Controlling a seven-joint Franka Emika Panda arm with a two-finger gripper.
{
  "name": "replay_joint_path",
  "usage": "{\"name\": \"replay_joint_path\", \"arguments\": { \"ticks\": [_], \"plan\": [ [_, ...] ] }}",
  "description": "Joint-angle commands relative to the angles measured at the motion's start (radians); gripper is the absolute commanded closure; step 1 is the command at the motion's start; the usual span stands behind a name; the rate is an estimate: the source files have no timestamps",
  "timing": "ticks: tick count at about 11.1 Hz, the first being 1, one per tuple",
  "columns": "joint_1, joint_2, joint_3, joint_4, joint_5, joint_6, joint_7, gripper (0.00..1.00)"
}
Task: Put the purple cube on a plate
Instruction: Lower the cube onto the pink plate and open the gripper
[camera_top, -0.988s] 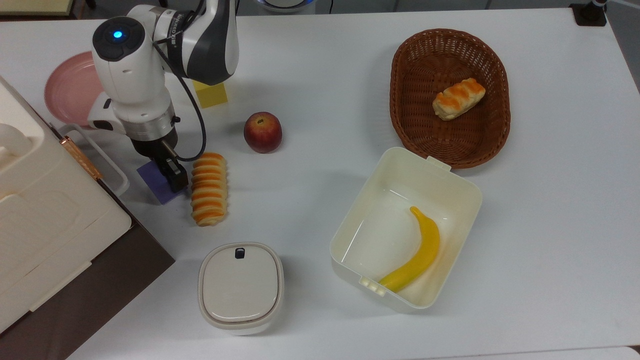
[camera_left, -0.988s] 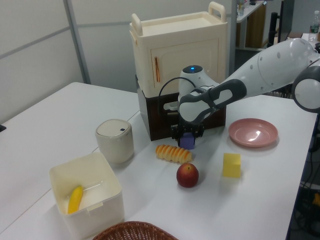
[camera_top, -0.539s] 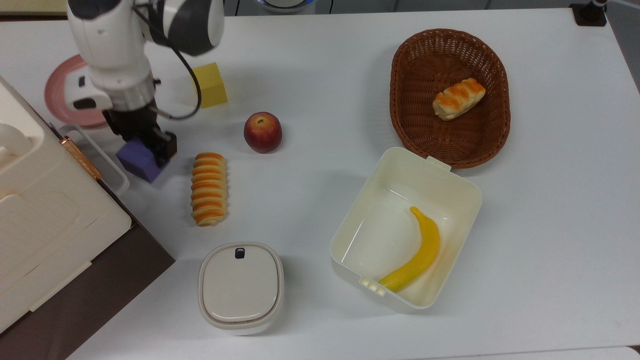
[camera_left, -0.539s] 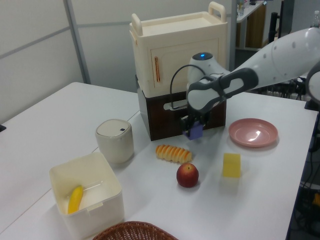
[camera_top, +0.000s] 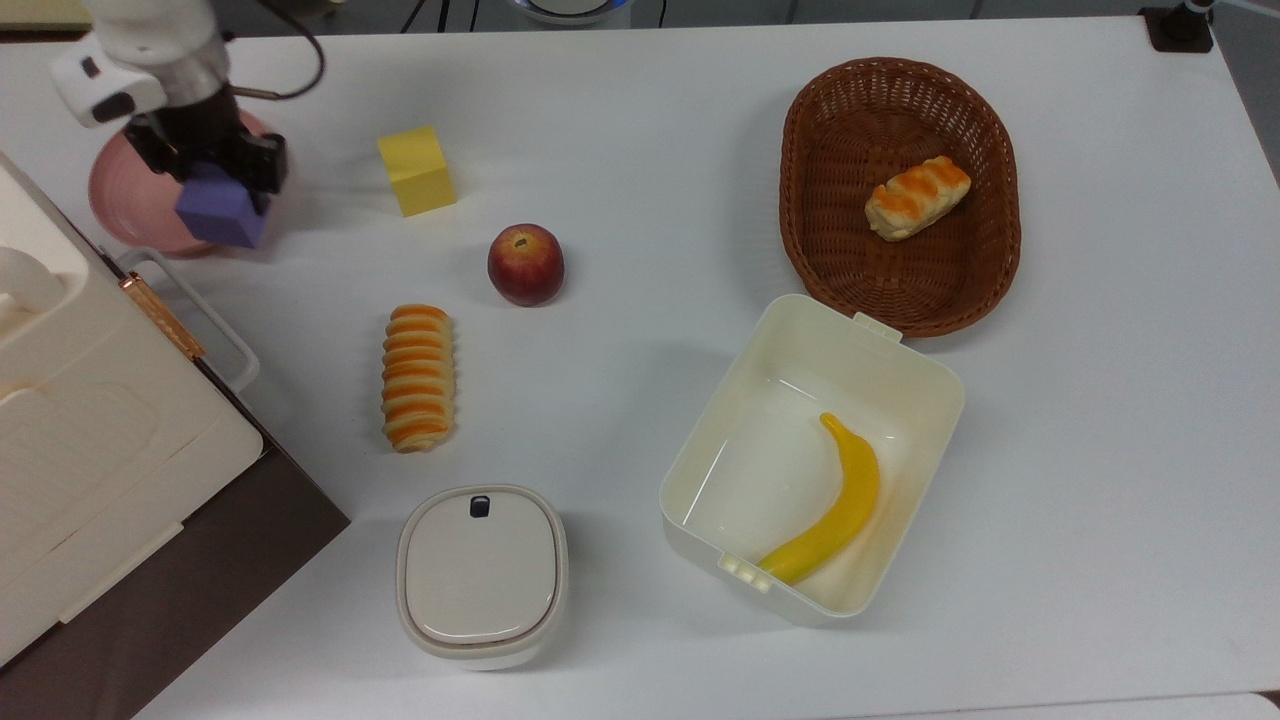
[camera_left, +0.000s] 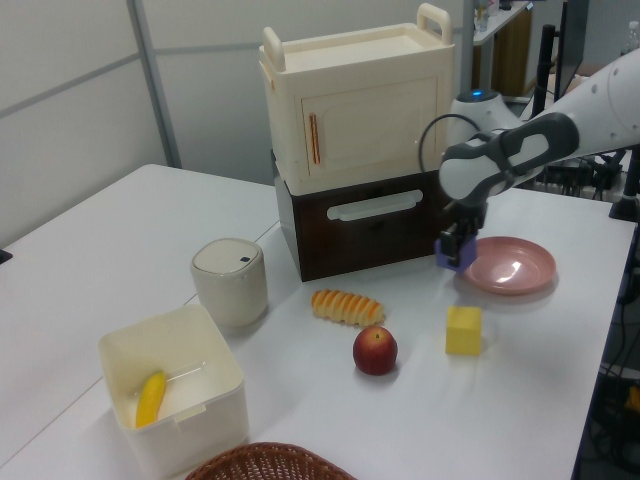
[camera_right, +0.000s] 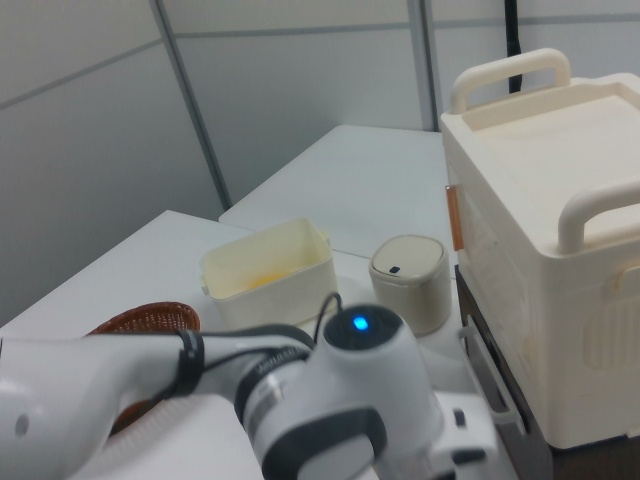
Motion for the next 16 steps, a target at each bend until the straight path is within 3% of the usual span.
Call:
{"name": "replay_joint_path", "arguments": {
  "ticks": [1, 2, 3, 4, 5, 8, 9, 12, 16],
  "plan": [
    [-0.116, -0.029, 0.004, -0.036, -0.002, -0.022, -0.206, 0.5],
    [-0.14, -0.022, 0.004, -0.034, -0.002, -0.022, -0.235, 0.49],
    [-0.151, -0.011, 0.004, -0.034, -0.002, -0.022, -0.24, 0.4],
    [-0.151, 0.0, 0.002, -0.034, -0.002, -0.022, -0.24, 0.04],
    [-0.151, 0.009, 0.002, -0.033, -0.002, -0.022, -0.237, 0.0],
    [-0.145, 0.0, 0.005, -0.016, 0.003, -0.057, -0.223, 0.0],
    [-0.129, -0.002, 0.008, 0.034, 0.007, -0.128, -0.214, 0.0],
    [-0.017, -0.008, 0.008, 0.167, 0.001, -0.286, -0.069, 0.0],
    [0.176, -0.034, 0.008, 0.213, -0.002, -0.302, 0.179, 0.0]
  ]
}}
